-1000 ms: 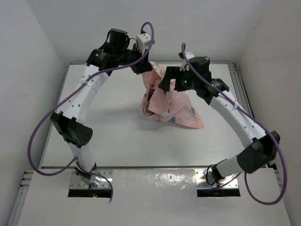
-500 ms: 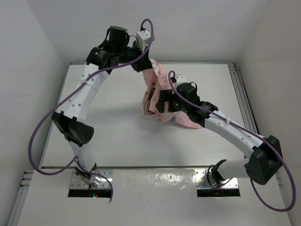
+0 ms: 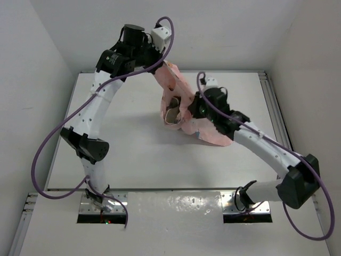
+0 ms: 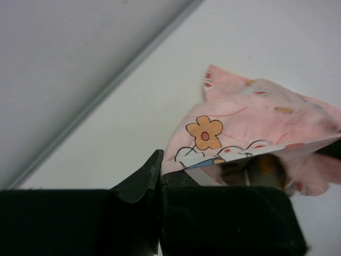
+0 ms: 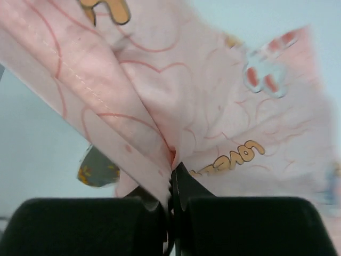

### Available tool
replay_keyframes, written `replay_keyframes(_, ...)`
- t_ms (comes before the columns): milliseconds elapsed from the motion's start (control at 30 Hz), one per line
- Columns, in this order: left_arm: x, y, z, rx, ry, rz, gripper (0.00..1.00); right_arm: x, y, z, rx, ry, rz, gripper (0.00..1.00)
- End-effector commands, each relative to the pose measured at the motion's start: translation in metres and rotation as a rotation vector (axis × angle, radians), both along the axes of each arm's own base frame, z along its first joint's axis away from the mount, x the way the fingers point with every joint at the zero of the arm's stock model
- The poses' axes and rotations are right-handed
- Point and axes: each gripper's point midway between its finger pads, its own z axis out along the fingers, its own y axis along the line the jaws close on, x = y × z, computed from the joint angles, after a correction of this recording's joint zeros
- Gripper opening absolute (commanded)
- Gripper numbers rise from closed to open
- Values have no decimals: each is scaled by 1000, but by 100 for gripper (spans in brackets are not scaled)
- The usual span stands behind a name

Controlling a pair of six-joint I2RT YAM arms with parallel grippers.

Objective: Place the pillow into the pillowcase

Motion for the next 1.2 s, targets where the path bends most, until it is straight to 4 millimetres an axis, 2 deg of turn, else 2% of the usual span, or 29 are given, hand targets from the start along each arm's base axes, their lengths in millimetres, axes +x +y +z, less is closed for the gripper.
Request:
replay_keyframes(0,23,68,113,56,-396,341,0,23,-72,134,-43,-300,-179,0)
replay_keyframes(33,17,79,140,60,-471,365,0,26,-93,162,-41,-356,-217,0)
replay_keyframes(67,12,88,154,67,-510,395,0,26,-92,180,-35,-383,-173,0)
replay_keyframes(100,7,93,169,72,-554,401,0,22,-97,224,-41,-448,-152,0)
replay_keyframes(133,-5,99,192,48,-609,411,0,33,-97,230,-61,-436,-137,0)
replay_keyframes(167,-12,103,203,43,-639,417,0,28,-98,278,-35,-511,-128,0)
replay_keyframes(200,-24,109,221,32,-688,423,0,26,-95,280,-64,-485,-86,0)
replay_keyframes(233,-31,112,231,26,-713,424,0,28,-95,290,-68,-494,-75,0)
replay_keyframes(267,-42,114,241,13,-737,426,0,30,-92,313,-55,-533,-65,0)
replay_keyframes(300,-54,120,255,4,-780,431,0,29,-90,312,-67,-512,-35,0)
replay_keyframes(367,-71,126,270,-4,-822,439,0,26,-90,326,-62,-536,-14,0)
replay_keyframes(433,-80,131,279,12,-856,452,0,17,-84,326,-46,-536,47,0)
replay_keyframes(500,-79,136,278,46,-859,479,0,8,-68,306,-51,-508,179,0)
replay_keyframes(533,-77,137,277,53,-856,487,0,-7,-46,296,-17,-479,334,0)
replay_keyframes(567,-76,137,275,58,-850,490,0,-13,-38,285,-5,-442,397,0)
replay_keyframes(600,-74,133,271,60,-839,482,0,-21,-27,265,17,-356,474,0)
replay_keyframes(633,-72,129,269,55,-832,466,0,-22,-26,253,19,-310,480,0)
replay_keyframes(667,-71,127,268,51,-829,459,0,-22,-24,227,32,-222,472,0)
replay_keyframes(700,-73,123,269,35,-826,445,0,-24,-24,223,49,-216,463,0)
replay_keyframes(733,-73,116,268,22,-827,412,0,-22,-24,184,52,-131,451,0)
replay_keyframes(767,-73,111,267,13,-822,390,0,-24,-22,172,78,-100,430,0)
replay_keyframes(800,-74,105,264,-3,-809,364,0,-24,-18,182,101,-176,424,0)
replay_keyframes(867,-77,90,262,-37,-796,286,0,-21,-11,156,144,-153,408,0)
replay_keyframes(900,-76,80,257,-42,-781,237,0,-24,-6,154,165,-157,414,0)
replay_keyframes(933,-77,75,254,-50,-770,217,0,-25,-2,139,181,-127,413,0)
replay_keyframes(967,-77,73,252,-58,-759,203,0,-25,5,143,214,-146,426,5)
replay_keyframes(1067,-75,69,245,-51,-735,191,0,-30,22,129,234,-121,463,22)
replay_keyframes(1133,-72,73,242,-37,-728,213,0,-29,27,116,244,-90,460,24)
replay_keyframes(1167,-71,74,239,-27,-720,218,0,-31,29,113,251,-81,462,31)
